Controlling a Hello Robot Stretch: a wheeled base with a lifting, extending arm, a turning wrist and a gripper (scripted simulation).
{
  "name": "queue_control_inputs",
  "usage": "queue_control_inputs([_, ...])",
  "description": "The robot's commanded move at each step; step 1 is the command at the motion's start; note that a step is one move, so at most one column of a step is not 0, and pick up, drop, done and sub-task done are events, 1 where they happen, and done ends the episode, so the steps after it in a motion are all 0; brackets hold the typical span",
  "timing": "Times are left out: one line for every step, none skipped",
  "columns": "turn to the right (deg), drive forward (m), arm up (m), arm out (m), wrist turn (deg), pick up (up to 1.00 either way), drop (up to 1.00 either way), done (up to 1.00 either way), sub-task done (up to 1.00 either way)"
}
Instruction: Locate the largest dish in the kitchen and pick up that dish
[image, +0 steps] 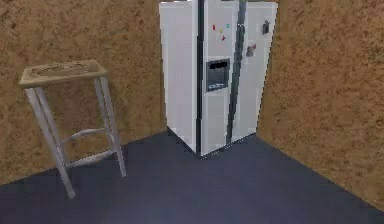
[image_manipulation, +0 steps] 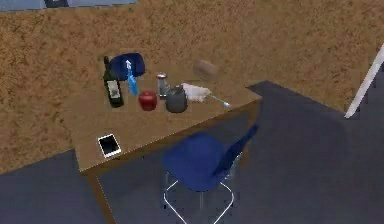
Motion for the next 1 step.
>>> queue_control_inputs([45.0,0.0,0.0,0.0,0.0,0.0,0.0,0.0,0.0])
